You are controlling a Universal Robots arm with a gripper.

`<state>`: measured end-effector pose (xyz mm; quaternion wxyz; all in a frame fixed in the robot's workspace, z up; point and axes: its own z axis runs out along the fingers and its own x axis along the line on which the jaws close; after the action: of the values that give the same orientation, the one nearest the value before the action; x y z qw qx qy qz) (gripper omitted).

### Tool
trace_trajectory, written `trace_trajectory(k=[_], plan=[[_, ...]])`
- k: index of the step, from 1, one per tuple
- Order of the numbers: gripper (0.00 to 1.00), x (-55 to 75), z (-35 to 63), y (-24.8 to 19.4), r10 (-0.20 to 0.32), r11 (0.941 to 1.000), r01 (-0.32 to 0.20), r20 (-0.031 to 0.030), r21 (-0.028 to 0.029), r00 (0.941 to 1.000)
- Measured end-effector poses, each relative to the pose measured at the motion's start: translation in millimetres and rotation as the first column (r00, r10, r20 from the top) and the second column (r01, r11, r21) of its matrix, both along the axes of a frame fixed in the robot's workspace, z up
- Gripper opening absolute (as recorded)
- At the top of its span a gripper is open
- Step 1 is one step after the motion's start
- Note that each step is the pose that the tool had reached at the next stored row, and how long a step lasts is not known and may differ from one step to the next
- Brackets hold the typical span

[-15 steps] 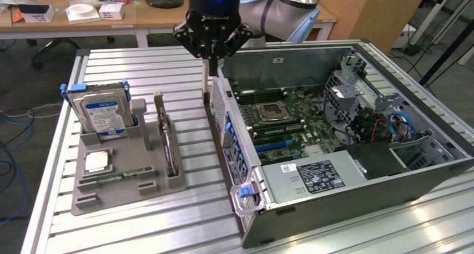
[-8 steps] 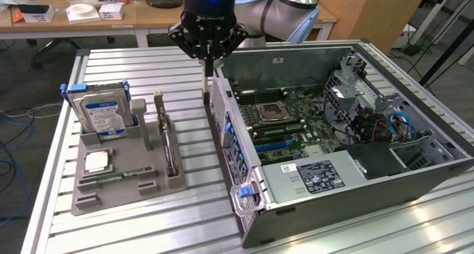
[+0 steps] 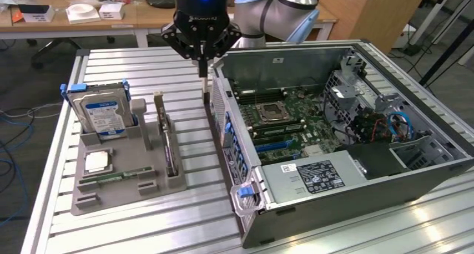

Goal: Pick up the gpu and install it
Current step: 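Reach for the gpu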

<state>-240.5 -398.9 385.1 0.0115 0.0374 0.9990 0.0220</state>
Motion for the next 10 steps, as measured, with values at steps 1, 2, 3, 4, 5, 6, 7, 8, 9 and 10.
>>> trace_trajectory(k=[1,2,3,4,5,6,7,8,9,10], plan=[[0.11,-1.5,0.0,0.0,0.000,1.0000,0.000,0.0000,0.0000,1.0000],[0.11,-2.9,-0.1,0.0,0.000,1.0000,0.000,0.0000,0.0000,1.0000],[0.11,-4.4,-0.1,0.0,0.000,1.0000,0.000,0.0000,0.0000,1.0000],[0.11,-5.8,-0.2,0.0,0.000,1.0000,0.000,0.0000,0.0000,1.0000],[0.11,-7.3,-0.2,0.0,0.000,1.0000,0.000,-0.0001,0.0000,1.0000],[0.11,-8.7,-0.2,0.0,0.000,1.0000,0.000,0.0000,0.0000,1.0000],[0.11,-10.2,-0.3,0.0,0.000,1.0000,0.000,0.0000,0.0000,1.0000],[0.11,-11.6,-0.3,0.0,0.000,1.0000,0.000,0.0000,0.0001,1.0000],[0.11,-13.1,-0.4,0.0,0.000,1.0000,0.000,0.0000,0.0000,1.0000],[0.11,-14.5,-0.4,0.0,0.000,1.0000,0.000,0.0000,0.0000,1.0000]])
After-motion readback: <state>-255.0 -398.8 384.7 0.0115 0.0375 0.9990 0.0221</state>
